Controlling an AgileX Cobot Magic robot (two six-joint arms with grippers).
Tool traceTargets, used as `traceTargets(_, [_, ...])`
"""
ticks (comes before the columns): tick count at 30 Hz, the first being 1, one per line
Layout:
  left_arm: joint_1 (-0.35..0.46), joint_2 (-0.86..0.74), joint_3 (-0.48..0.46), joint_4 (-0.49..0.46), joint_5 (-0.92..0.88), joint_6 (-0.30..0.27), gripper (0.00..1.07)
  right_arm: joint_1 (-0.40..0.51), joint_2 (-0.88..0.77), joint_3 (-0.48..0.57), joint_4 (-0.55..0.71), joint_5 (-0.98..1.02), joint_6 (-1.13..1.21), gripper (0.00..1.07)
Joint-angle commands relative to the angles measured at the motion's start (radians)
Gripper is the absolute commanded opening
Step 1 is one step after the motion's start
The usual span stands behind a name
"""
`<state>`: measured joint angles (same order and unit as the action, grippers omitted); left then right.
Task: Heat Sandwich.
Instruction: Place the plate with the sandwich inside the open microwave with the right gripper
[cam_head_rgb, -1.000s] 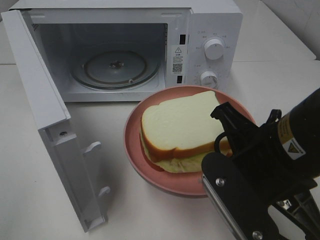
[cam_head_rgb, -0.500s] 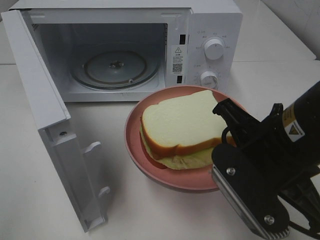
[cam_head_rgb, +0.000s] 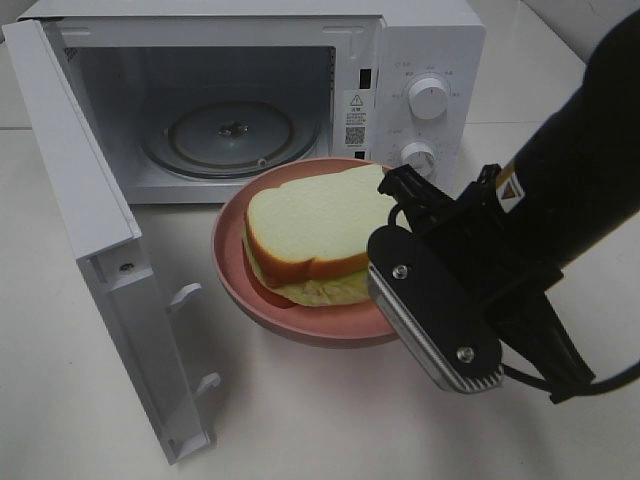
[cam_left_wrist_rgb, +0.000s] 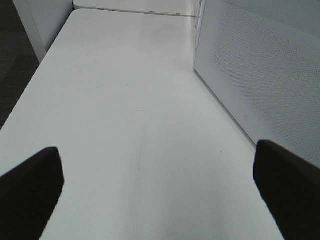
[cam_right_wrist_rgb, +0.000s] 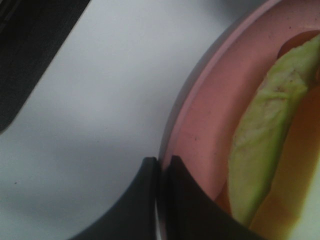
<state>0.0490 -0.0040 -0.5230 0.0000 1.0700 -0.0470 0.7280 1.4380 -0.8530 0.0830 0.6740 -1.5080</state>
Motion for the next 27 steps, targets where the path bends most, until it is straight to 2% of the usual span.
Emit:
traceTargets(1, [-0.001, -0.019, 0.001, 0.000, -0.010, 0.000, 0.98, -0.006, 0.036, -0.049, 0.014, -0.018, -0.028, 0.00])
traceTargets(11, [-0.001, -0.019, 0.001, 0.000, -0.010, 0.000, 0.98, -0.006, 0.142, -0.147, 0.055, 0.000, -0.077, 0.00])
traceTargets(27, [-0.001, -0.019, 0.001, 0.000, -0.010, 0.000, 0.98, -0.064, 0.310, -0.350, 0.108, 0.027, -0.123, 0.00])
